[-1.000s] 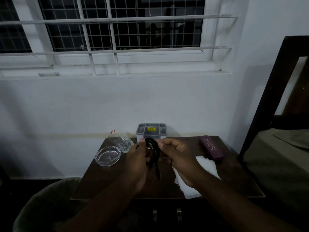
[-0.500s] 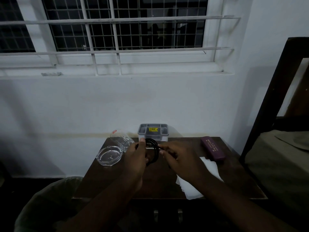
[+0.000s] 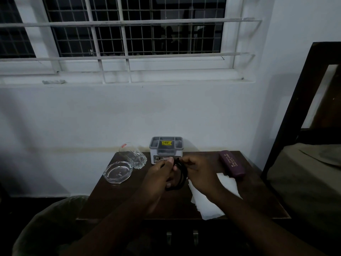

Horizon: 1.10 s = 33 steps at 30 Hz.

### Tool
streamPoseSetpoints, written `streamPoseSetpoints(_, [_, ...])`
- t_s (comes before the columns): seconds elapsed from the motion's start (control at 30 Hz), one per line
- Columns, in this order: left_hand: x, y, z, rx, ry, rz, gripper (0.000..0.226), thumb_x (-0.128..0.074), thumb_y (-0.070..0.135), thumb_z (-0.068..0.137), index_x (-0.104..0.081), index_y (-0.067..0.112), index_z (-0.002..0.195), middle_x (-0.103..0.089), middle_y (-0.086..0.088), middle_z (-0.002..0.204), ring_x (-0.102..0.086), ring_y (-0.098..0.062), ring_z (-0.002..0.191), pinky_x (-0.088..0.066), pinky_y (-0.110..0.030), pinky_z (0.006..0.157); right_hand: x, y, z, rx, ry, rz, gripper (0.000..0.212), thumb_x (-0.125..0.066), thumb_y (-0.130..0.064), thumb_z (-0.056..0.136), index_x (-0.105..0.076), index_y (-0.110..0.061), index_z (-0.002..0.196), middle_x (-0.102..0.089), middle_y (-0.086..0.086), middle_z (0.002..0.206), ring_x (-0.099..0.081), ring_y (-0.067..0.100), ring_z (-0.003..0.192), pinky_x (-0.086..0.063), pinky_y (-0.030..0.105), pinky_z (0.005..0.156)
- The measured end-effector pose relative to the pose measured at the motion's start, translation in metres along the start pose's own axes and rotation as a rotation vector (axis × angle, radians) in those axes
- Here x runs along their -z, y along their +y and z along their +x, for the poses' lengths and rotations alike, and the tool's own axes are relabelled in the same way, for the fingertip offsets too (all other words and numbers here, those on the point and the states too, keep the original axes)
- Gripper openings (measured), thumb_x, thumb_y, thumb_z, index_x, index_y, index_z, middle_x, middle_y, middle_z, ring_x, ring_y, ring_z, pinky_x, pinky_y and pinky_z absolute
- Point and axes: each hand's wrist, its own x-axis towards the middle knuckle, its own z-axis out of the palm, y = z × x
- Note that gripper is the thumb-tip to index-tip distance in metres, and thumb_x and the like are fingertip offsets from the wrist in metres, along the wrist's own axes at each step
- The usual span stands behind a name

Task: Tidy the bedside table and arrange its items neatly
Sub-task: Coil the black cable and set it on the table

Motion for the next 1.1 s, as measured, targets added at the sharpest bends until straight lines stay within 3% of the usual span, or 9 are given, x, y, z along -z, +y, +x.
streamPoseSetpoints(0.1, [0.003,-0.001,0.000,-0.022,0.024,0.040,0.036,-0.046,0.034,0.099,-0.059,0.006,0.081,-0.036,0.003,0.053,-0.030,-0.010,0.047,-0.026,-0.024,0.047,0.008,-0.009,-0.002,-0.221,-0.104,0.320,0.015,-0.068,-0.007,0.087,-0.074,-0.008,0.100,-0.076,0.008,0.093,-0.072,0.017,0.083,-0.054,0.025,0.068])
streamPoseSetpoints(0.2, [0.003,-0.002,0.001,-0.022,0.044,0.059,0.036,-0.047,0.036,0.099,-0.059,0.006,0.083,-0.039,0.003,0.053,-0.032,-0.012,0.046,-0.030,-0.025,0.048,0.013,-0.016,-0.006,-0.324,-0.204,0.488,0.016,-0.065,-0.009,0.088,-0.075,-0.007,0.100,-0.076,0.011,0.096,-0.072,0.019,0.083,-0.055,0.026,0.068])
streamPoseSetpoints(0.37, [0.003,-0.002,0.001,-0.030,0.126,0.116,0.034,-0.048,0.037,0.098,-0.061,0.008,0.085,-0.048,0.006,0.052,-0.040,-0.008,0.044,-0.035,-0.024,0.048,0.016,-0.022,-0.007,-0.459,-0.180,0.688,0.028,-0.048,0.001,0.093,-0.074,-0.011,0.094,-0.075,0.008,0.093,-0.072,0.017,0.080,-0.056,0.029,0.069])
streamPoseSetpoints(0.47, [0.005,-0.001,0.002,-0.046,0.153,0.137,0.037,-0.048,0.039,0.098,-0.063,0.006,0.089,-0.052,0.003,0.056,-0.045,-0.007,0.045,-0.040,-0.025,0.051,0.018,-0.025,-0.010,-0.400,-0.223,0.704,0.020,-0.059,-0.002,0.090,-0.071,-0.010,0.102,-0.075,0.007,0.098,-0.073,0.018,0.089,-0.056,0.028,0.073])
streamPoseSetpoints(0.6, [0.004,-0.002,0.000,-0.053,0.151,0.127,0.037,-0.047,0.037,0.099,-0.063,0.003,0.095,-0.056,0.002,0.057,-0.048,-0.006,0.046,-0.043,-0.027,0.053,0.008,-0.023,-0.013,-0.361,-0.152,0.580,0.037,-0.075,0.003,0.076,-0.068,-0.009,0.110,-0.076,0.008,0.102,-0.073,0.021,0.094,-0.056,0.027,0.074])
streamPoseSetpoints(0.7, [0.004,0.000,0.002,-0.082,0.131,0.132,0.037,-0.047,0.038,0.099,-0.064,0.005,0.093,-0.054,-0.001,0.060,-0.045,-0.007,0.047,-0.041,-0.030,0.056,0.005,-0.023,-0.011,-0.357,-0.094,0.640,0.031,-0.072,0.008,0.077,-0.068,-0.008,0.104,-0.076,0.011,0.097,-0.073,0.021,0.087,-0.056,0.026,0.069])
streamPoseSetpoints(0.87, [0.007,0.006,0.004,-0.135,0.100,0.084,0.032,-0.052,0.035,0.097,-0.064,0.010,0.082,-0.050,0.003,0.053,-0.041,-0.008,0.047,-0.038,-0.024,0.050,0.007,-0.023,-0.007,-0.363,-0.126,0.812,0.035,-0.070,0.006,0.074,-0.060,-0.008,0.104,-0.073,0.012,0.098,-0.071,0.022,0.088,-0.058,0.031,0.075])
streamPoseSetpoints(1.03, [0.007,0.006,0.002,-0.149,0.055,0.088,0.028,-0.051,0.033,0.097,-0.066,0.011,0.088,-0.061,0.004,0.061,-0.051,-0.002,0.050,-0.042,-0.018,0.050,0.007,-0.017,-0.007,-0.398,-0.248,1.048,0.045,-0.063,0.010,0.077,-0.048,-0.010,0.114,-0.070,0.014,0.104,-0.069,0.026,0.095,-0.057,0.038,0.084])
streamPoseSetpoints(1.1, [0.007,0.006,0.004,-0.155,0.061,0.096,0.027,-0.051,0.033,0.097,-0.067,0.014,0.087,-0.063,0.005,0.065,-0.054,-0.003,0.054,-0.043,-0.019,0.052,0.006,-0.018,-0.006,-0.382,-0.253,1.064,0.045,-0.060,0.012,0.078,-0.046,-0.012,0.113,-0.069,0.015,0.103,-0.069,0.026,0.093,-0.059,0.038,0.082])
